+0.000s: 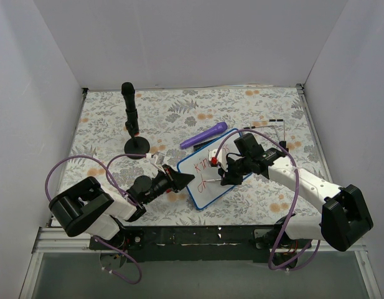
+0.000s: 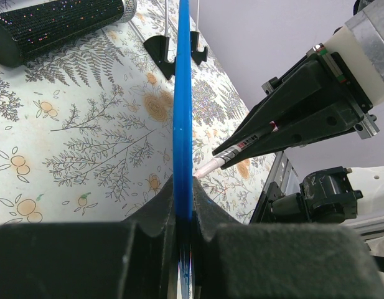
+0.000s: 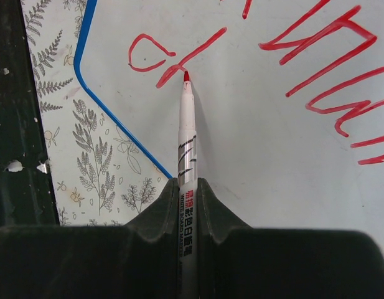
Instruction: Write a sentence on the whiteboard
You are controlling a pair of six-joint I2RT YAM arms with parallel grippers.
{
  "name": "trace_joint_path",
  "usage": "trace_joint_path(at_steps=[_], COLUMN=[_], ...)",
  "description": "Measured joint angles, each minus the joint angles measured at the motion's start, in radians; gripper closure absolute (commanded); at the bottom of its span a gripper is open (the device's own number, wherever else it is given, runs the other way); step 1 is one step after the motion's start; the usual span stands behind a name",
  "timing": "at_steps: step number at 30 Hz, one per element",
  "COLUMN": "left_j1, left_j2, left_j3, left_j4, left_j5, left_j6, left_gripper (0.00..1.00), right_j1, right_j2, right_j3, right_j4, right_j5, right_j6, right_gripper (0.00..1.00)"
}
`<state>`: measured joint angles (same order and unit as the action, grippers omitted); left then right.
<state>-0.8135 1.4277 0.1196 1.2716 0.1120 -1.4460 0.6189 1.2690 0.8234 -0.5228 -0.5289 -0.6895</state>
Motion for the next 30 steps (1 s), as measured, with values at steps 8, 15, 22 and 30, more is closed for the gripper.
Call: trace_joint_path(at_steps=[8,15,22,30], left_j1=[0.0,0.0,0.0,0.0], left_j2=[0.0,0.0,0.0,-0.001], left_j3=[0.0,0.0,0.0,0.0], left_j4=[0.0,0.0,0.0,0.0], left_j5=[0.0,0.0,0.0,0.0], left_j6=[0.0,0.002,0.003,0.003], left_gripper=[1.0,1.0,1.0,1.0], right_j1=[-0.003,-0.003,-0.003,-0.007], right_j2=[0.001,0.014,0.015,0.013], right_j3=[-0.003,-0.01,-0.02,-0.019], right_j4=[-0.029,-0.062,-0.082,-0.085], right_j5=[0.003,0.006,0.01,0.003], right_j6=[-0.05,-0.077,-0.086,-0.093], right_gripper=[0.99,0.99,0.99,0.99])
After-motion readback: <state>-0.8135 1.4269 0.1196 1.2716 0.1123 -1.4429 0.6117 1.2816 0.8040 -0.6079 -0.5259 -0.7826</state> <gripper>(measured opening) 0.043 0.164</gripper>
